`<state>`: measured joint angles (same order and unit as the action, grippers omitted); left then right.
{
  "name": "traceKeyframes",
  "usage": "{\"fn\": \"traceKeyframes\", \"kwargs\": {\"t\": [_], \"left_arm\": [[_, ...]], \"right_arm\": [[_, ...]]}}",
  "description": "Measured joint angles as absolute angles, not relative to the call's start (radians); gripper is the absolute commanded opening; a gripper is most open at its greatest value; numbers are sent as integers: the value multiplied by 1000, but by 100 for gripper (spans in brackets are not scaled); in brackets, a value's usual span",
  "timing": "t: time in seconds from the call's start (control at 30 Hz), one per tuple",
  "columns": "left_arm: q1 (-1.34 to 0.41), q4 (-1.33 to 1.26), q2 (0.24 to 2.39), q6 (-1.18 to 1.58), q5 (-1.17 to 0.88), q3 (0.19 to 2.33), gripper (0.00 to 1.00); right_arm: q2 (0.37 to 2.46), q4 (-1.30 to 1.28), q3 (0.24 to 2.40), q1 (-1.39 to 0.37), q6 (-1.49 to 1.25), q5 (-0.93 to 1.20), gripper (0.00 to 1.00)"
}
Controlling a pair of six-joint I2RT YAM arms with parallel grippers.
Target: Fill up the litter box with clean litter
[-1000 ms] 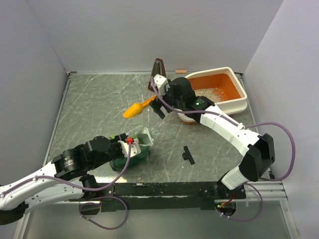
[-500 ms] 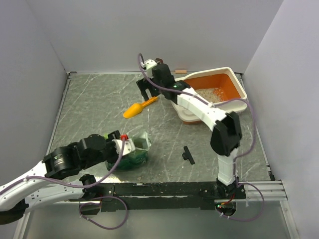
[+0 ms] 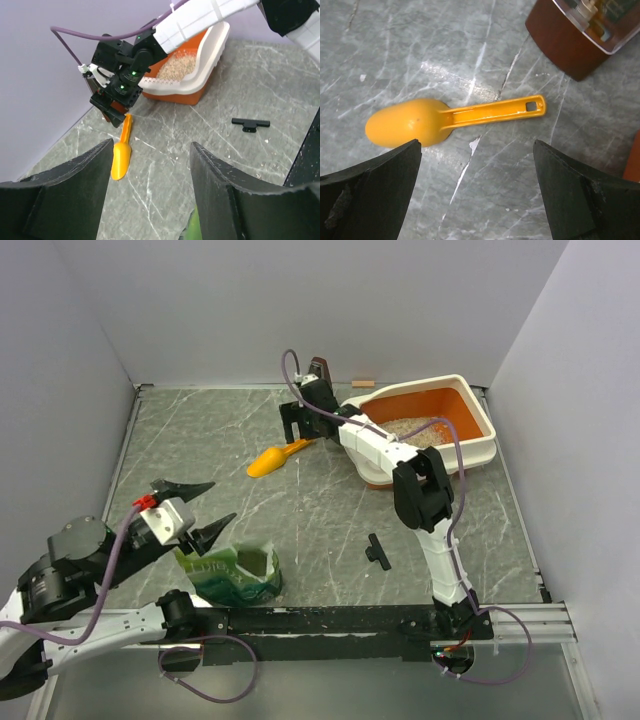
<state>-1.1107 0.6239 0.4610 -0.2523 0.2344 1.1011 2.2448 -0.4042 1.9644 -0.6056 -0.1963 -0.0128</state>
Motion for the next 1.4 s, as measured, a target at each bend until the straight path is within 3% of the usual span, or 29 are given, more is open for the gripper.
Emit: {"fn": "traceKeyframes", "kwargs": {"t": [0.27,0.57,1.4], "left_arm": [[-1111,627,505,-258,254,1082,70],[-1111,627,506,-258,273,1042,72],[-1111,606,496,-241,275,999,73]], "right_arm": [[2362,-403,2072,-603,-338,-47,99],[2374,-405,2054,-603,-490,-90,99],[2466,-540,2140,-622,-625,-143,99]]}}
